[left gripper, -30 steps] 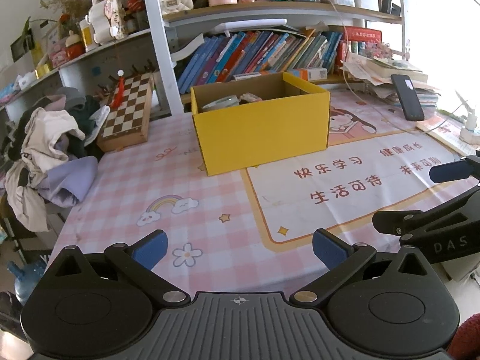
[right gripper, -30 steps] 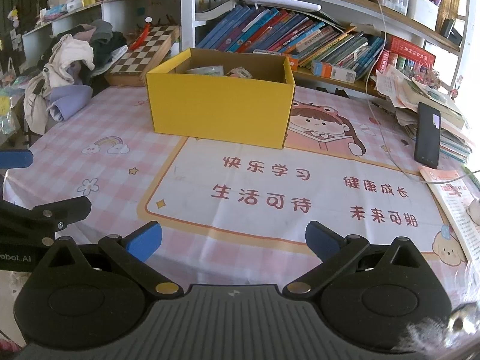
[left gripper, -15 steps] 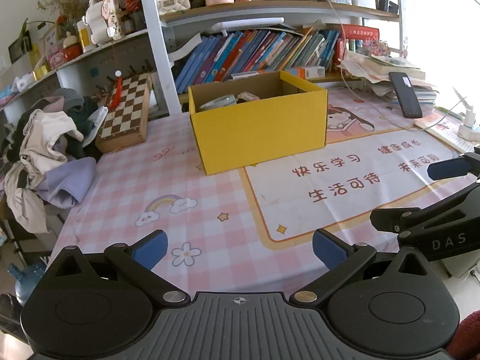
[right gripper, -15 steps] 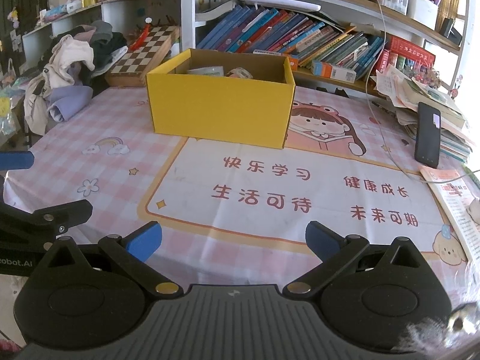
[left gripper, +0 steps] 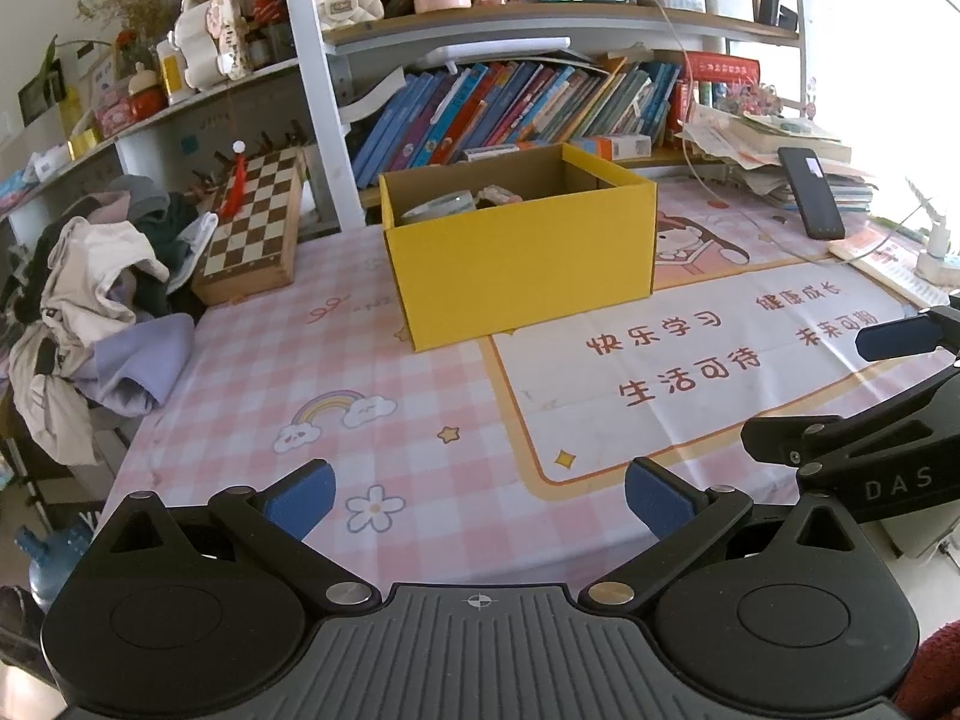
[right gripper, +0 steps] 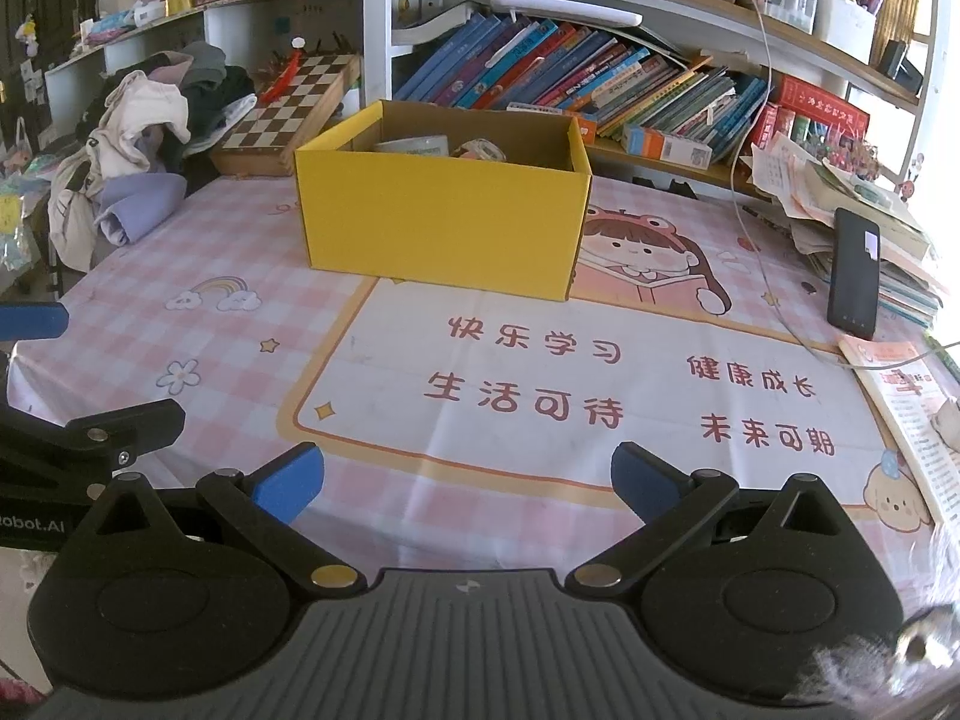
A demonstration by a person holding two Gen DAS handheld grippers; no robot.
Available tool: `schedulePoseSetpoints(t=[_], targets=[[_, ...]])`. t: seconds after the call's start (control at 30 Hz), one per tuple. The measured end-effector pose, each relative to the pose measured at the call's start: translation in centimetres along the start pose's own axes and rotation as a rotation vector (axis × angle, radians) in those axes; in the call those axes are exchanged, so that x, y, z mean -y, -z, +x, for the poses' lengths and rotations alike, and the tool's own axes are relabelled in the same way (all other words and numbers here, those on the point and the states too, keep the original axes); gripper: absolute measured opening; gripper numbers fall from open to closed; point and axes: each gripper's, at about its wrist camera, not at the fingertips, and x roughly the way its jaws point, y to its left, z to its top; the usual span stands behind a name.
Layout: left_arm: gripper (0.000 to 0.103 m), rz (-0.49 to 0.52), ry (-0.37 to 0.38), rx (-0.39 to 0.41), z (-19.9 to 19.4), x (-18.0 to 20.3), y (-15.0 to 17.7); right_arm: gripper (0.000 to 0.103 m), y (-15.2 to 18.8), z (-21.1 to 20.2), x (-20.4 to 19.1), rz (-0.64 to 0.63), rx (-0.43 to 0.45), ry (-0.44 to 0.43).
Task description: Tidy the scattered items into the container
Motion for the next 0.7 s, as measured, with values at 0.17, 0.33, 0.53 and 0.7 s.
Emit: schedulePoseSetpoints(t=[0.17, 0.33, 0.53, 0.7], targets=[[0.103, -0.001, 0.001, 0.000, -0.01, -0.05, 0.01, 0.103, -0.01, -0.01, 0.00, 0.000, -0.001, 0.000], [0.103, -0.005, 0.003, 0.000, -0.06, -0.09, 0.17, 0.103, -0.03, -0.05, 0.01, 0.001, 0.000, 0.000], [0.103, -0.007, 0.006, 0.000, -0.04, -0.07, 0.22, 0.103, -0.06, -0.07, 0.05, 0.001, 0.000, 0.001], [0.103, -0.025, 0.029, -0.004, 0.03, -0.08, 0.38, 0.103, -0.15, -0.32, 0.20, 0.007, 0.001, 0.005]])
